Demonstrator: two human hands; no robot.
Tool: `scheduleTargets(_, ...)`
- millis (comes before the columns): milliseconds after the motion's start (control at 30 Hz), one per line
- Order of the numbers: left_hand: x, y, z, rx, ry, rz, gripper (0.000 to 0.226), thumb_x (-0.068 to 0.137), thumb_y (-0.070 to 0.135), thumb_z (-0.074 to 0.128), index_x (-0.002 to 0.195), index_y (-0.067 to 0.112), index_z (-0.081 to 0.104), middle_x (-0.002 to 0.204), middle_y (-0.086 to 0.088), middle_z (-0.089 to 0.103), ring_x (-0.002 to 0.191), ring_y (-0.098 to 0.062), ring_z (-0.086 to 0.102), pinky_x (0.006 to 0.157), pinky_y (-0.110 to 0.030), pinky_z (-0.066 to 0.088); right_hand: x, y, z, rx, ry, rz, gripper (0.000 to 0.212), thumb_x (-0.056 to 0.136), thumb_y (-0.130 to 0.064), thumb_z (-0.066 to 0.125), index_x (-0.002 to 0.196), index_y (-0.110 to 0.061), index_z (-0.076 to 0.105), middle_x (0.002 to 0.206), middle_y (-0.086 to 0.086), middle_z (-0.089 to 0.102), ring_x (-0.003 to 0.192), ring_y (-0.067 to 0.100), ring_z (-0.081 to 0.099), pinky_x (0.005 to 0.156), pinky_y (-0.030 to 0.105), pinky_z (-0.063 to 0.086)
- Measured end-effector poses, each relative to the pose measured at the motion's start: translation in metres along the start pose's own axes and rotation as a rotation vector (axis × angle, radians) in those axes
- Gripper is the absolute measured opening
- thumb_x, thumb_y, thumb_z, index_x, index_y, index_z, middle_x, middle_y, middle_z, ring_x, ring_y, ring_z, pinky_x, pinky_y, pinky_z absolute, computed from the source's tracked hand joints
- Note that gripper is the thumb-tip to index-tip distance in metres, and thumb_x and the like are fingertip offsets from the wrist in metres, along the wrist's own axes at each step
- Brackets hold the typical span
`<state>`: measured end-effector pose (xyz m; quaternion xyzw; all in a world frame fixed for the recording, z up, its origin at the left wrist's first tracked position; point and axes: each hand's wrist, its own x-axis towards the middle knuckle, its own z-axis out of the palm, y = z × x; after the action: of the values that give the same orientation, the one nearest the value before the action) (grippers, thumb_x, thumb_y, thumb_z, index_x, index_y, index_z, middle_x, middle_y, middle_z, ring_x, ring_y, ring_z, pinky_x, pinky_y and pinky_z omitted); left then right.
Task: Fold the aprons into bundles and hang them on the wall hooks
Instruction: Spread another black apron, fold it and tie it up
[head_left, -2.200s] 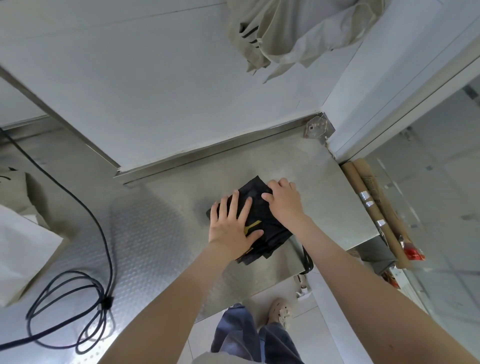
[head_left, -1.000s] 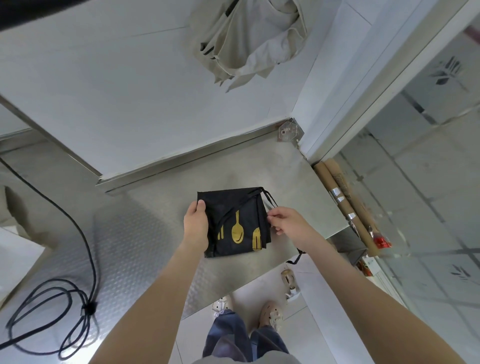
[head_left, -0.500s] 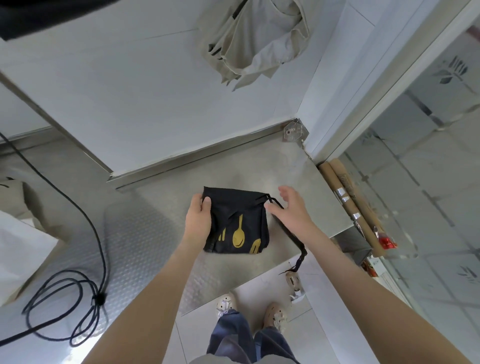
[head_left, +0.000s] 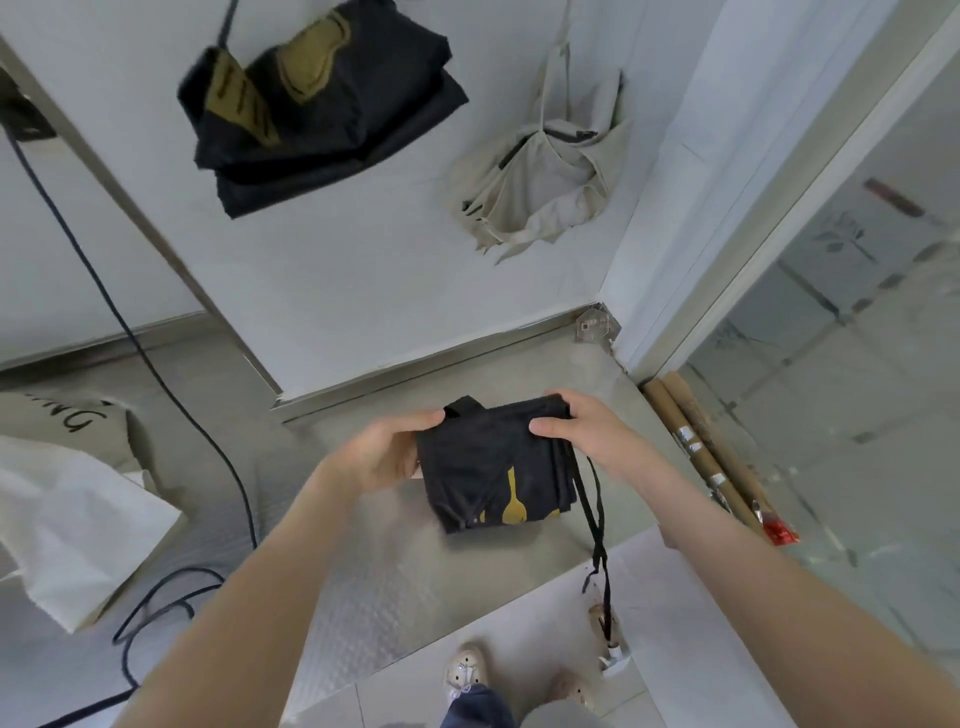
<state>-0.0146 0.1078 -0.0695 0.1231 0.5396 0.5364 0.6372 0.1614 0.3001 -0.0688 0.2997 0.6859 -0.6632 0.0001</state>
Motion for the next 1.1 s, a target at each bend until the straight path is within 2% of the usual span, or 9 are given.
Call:
scheduleTargets(67,-0.005,0.021,0.008,0.201,-0.063,-0.077,0.046,0.066,0.034,0.074,0.106,0.012,0.067,0.098,0.0,0.072,0.086,-0.015,0.069,0.072,-0.025,0.054,-0.005,-0.017,0.002,-0.082,-0.006,-0.028,0.009,0.087,-0.008,0.066,0.085,-0.016,0.062,0.076,-0.011,0.067,0.077,0.006,0.064,0.069,0.016,0.047)
scheduleTargets(200,0.0,0.042,0.031,0.742,-0.14,-0.134,0.054,0.07,0.052,0.072,0.114,0.022,0.065,0.11,0.002,0.071,0.102,-0.02,0.067,0.094,-0.036,0.051,-0.008,-0.038,0.016,-0.247,0.037,-0.083,0.007,0.085,-0.013,0.068,0.084,-0.013,0.062,0.074,-0.01,0.063,0.073,0.006,0.06,0.071,0.022,0.044)
scheduleTargets(333,0.01,0.04,0.058,1.163,0.029,0.052,0.029,0.075,0.051,0.069,0.08,0.024,0.062,0.073,0.008,0.061,0.07,-0.011,0.057,0.063,-0.025,0.04,-0.009,-0.051,0.031,-0.338,0.104,-0.163,0.017,0.082,-0.018,0.071,0.079,-0.029,0.06,0.079,-0.013,0.063,0.077,0.004,0.058,0.072,0.022,0.041)
scheduleTargets(433,0.008,0.039,0.068,1.112,0.107,0.133,0.029,0.085,0.041,0.067,0.066,0.023,0.054,0.06,0.009,0.051,0.059,-0.008,0.049,0.054,-0.022,0.032,-0.01,-0.06,0.035,-0.391,0.103,-0.201,0.017,0.082,-0.016,0.071,0.079,-0.028,0.059,0.079,-0.012,0.062,0.075,0.002,0.056,0.07,0.023,0.039)
scheduleTargets(533,0.004,0.048,0.066,1.002,0.164,0.168,0.038,0.092,0.034,0.06,0.059,0.023,0.046,0.051,0.013,0.043,0.049,-0.002,0.041,0.046,-0.017,0.026,-0.009,-0.07,0.036,-0.388,0.124,-0.229,0.017,0.083,-0.016,0.071,0.097,-0.019,0.061,0.087,-0.015,0.059,0.08,-0.005,0.053,0.071,0.012,0.039)
scheduleTargets(633,-0.001,0.054,0.065,0.938,0.21,0.191,0.031,0.095,0.035,0.056,0.068,0.019,0.056,0.067,0.006,0.056,0.063,-0.009,0.052,0.057,-0.023,0.034,-0.005,-0.079,0.032,-0.473,0.229,-0.341,0.023,0.084,-0.014,0.07,0.104,-0.01,0.059,0.095,-0.006,0.057,0.083,-0.006,0.048,0.07,0.002,0.035)
scheduleTargets(833,-0.002,0.058,0.058,0.794,0.292,0.164,0.057,0.095,0.054,0.042,0.105,0.004,0.066,0.105,-0.013,0.069,0.097,-0.027,0.066,0.09,-0.041,0.05,0.0,-0.086,0.015,-0.621,0.312,-0.447,0.007,0.093,-0.02,0.059,0.09,-0.013,0.06,0.089,-0.002,0.061,0.086,0.011,0.052,0.072,0.011,0.035)
scheduleTargets(1000,-0.009,0.059,0.065,0.654,0.262,0.201,0.04,0.099,0.051,0.035,0.104,0.024,0.064,0.1,0.008,0.068,0.09,-0.006,0.064,0.079,-0.021,0.051,0.004,-0.092,0.006,-0.624,0.325,-0.485,0.014,0.095,-0.019,0.054,0.083,-0.014,0.059,0.085,-0.001,0.057,0.083,0.01,0.05,0.071,0.012,0.034)
scheduleTargets(1100,-0.013,0.06,0.065,0.647,0.245,0.166,0.035,0.097,0.052,0.039,0.099,0.029,0.064,0.1,0.008,0.07,0.091,-0.011,0.067,0.085,-0.03,0.055,0.001,-0.099,0.001,-0.518,0.323,-0.4,0.02,0.097,-0.019,0.052,0.08,-0.011,0.058,0.08,-0.001,0.06,0.074,0.007,0.053,0.067,0.009,0.036)
